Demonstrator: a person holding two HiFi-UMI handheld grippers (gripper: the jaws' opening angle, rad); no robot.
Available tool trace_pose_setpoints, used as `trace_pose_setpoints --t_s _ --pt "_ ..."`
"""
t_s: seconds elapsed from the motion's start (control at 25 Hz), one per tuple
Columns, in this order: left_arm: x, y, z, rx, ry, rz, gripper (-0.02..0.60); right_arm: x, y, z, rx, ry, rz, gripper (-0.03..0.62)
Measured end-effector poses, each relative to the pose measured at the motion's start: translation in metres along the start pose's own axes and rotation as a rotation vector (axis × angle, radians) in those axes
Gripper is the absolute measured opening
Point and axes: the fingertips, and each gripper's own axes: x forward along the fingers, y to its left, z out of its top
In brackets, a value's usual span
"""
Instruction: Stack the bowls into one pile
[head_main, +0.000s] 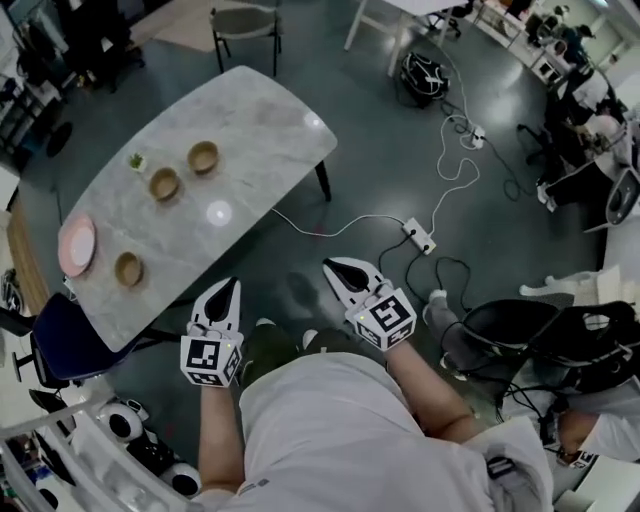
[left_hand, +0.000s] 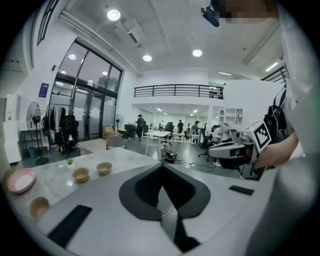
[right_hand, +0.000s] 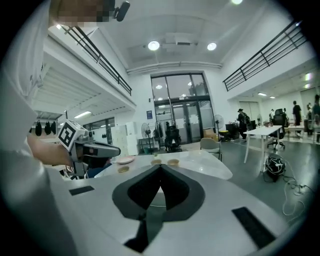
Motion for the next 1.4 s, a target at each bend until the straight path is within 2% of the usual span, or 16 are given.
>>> trace_pose_setpoints --t_s 0.36,0.88,1.12,1.4 --pt "0.084 0.007 0.007 0.019 0.034 -0.110 0.002 0.017 -0.065 -0.010 0.065 0.031 -0.108 0.011" --pt "0.192 0.120 0.037 -0.002 0.040 -0.212 0.002 0.145 -0.135 0.026 0.029 0.118 -0.175 0.011" --pt "0.215 0.170 0.044 -0.021 0.044 -0.200 0.002 0.199 -0.154 0.042 0.015 0.139 -0.176 0.015" --pt "0.214 0.209 0.044 -0.064 0.048 -0.123 0.002 0.254 -0.158 0.056 -0.017 0.167 -0.095 0.026"
